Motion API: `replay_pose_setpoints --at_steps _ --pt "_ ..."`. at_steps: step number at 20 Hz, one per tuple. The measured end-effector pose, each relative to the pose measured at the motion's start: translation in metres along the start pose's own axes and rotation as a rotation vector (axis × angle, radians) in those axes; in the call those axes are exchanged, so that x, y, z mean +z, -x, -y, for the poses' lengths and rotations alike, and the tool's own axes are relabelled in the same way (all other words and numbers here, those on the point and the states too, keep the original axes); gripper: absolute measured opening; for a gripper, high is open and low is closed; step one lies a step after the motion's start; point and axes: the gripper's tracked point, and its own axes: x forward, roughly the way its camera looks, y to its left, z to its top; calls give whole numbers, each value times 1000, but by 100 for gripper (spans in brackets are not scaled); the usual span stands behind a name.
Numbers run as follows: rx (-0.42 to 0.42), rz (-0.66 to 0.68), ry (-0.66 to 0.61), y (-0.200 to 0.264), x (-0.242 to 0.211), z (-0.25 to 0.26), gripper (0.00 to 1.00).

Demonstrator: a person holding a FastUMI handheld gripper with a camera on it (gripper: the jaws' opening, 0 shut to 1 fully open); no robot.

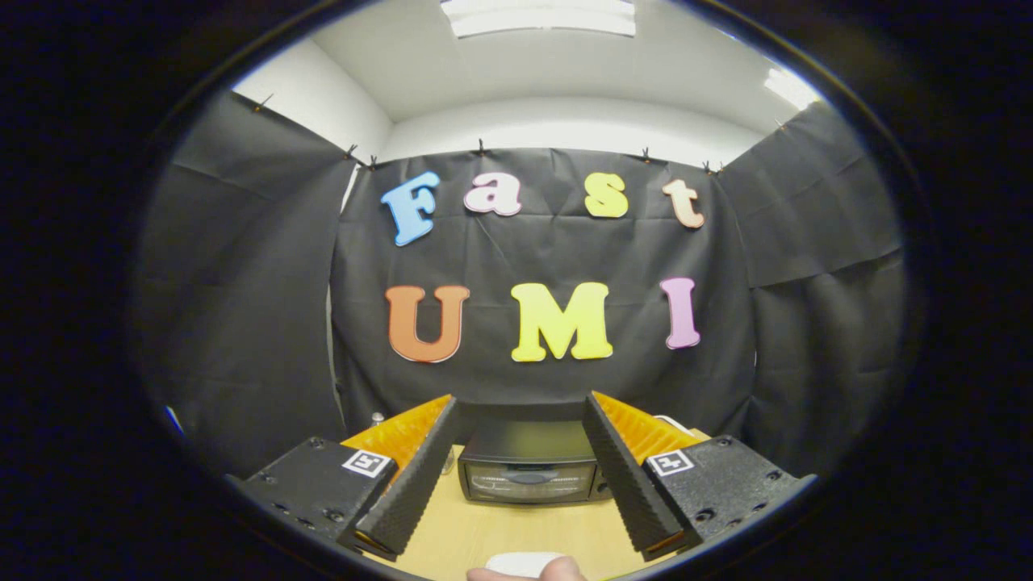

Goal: Open the toaster oven, put the food inside, and close the toaster oven door.

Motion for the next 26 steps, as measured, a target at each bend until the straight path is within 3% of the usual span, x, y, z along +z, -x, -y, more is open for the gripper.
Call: replay_pose_setpoints --at_steps 12,16,26 --pt "15 -51 18 91 -30 -20 100" --pt "-74 -38 -33 100 -27 -3 100" --pt "-65 -46 6 98 -30 -17 100"
